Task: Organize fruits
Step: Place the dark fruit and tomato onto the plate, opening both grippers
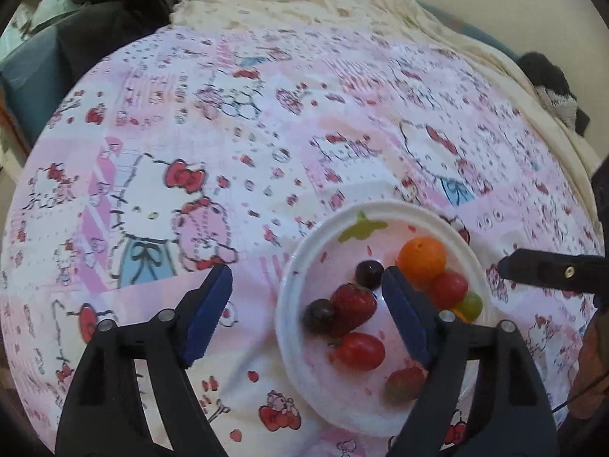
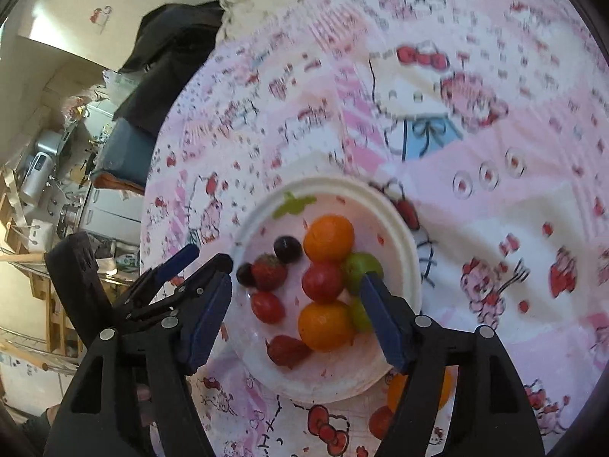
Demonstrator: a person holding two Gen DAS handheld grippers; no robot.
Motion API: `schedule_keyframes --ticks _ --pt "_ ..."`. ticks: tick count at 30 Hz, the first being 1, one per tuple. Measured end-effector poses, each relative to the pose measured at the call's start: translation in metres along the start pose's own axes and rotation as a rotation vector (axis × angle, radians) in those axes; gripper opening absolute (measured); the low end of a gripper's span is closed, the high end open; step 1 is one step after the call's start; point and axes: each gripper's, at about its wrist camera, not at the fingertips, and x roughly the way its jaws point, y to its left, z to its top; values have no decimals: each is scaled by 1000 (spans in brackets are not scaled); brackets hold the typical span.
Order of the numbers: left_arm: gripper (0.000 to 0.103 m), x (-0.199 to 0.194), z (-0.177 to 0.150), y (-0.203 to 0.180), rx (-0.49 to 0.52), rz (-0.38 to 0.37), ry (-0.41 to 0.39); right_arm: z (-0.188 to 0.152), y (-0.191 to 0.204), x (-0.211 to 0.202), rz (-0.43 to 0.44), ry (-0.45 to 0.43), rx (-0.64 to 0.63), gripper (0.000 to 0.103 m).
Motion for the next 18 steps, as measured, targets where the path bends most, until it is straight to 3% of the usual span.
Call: schedule_keyframes --ticks 5,18 --pt "78 -19 1 5 -21 33 -30 5 3 -18 -4 -49 -5 74" --pt "78 -71 -18 -5 -28 29 -67 -10 -9 -77 -41 -131 47 74"
